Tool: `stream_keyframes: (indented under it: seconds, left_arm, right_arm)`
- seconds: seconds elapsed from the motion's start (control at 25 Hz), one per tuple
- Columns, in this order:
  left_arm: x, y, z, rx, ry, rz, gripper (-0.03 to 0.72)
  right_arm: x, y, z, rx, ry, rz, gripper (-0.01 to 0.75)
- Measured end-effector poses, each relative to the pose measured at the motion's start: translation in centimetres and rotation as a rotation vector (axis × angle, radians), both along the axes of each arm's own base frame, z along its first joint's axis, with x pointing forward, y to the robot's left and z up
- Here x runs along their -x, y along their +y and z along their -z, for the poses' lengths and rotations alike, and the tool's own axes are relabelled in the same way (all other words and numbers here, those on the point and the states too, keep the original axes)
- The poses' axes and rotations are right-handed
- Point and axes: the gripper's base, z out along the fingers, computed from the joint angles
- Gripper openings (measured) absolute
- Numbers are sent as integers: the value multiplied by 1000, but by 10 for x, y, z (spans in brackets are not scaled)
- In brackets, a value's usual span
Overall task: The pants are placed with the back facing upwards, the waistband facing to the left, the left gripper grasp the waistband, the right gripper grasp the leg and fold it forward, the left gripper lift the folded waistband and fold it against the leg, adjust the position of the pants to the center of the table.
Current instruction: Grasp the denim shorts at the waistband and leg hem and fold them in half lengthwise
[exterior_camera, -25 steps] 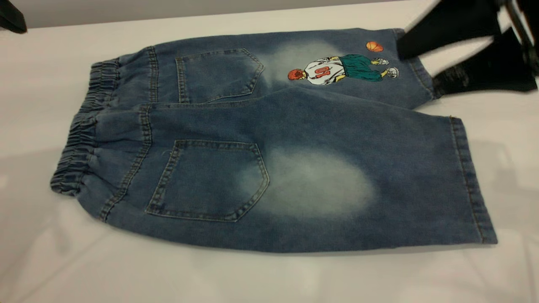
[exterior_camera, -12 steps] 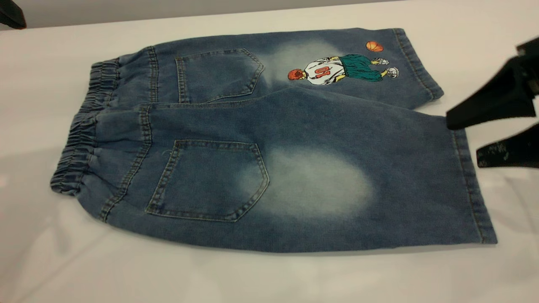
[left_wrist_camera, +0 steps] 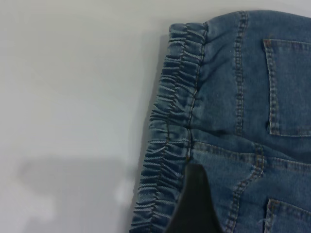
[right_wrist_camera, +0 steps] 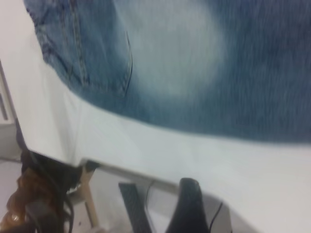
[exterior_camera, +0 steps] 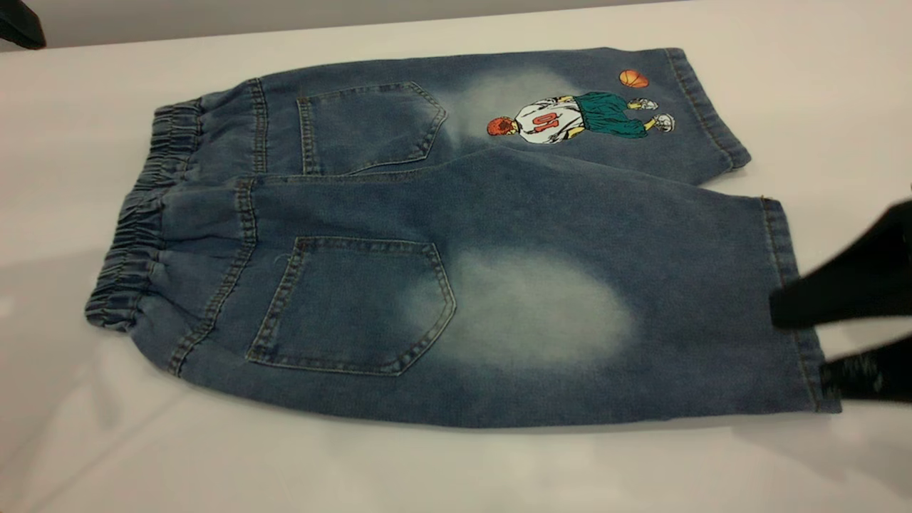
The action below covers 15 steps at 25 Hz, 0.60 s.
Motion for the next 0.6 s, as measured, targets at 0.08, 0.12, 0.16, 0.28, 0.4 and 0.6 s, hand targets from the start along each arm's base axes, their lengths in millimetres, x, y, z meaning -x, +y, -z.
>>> stream_keyframes:
  seconds: [0.08,0.12,0.16,0.28,0.4,0.6]
  left_arm:
    - [0,0,0,0,0,0,519]
    - [0,0,0,1,0,-1,519]
    - [0,0,0,1,0,-1,519]
    - [0,0,0,1,0,-1,519]
    - [0,0,0,1,0,-1,519]
    - [0,0,0,1,0,-1,519]
  right_arm:
    - [6,1,1,-2,10,-6,496]
    - [8,2,1,-4,18,1,496]
    - [8,2,2,-5,27,10,496]
    - [7,0,9,10,64,52,496]
    - [9,-1,17,19,114,77,496]
    - [12,0,29,-1,188,107,496]
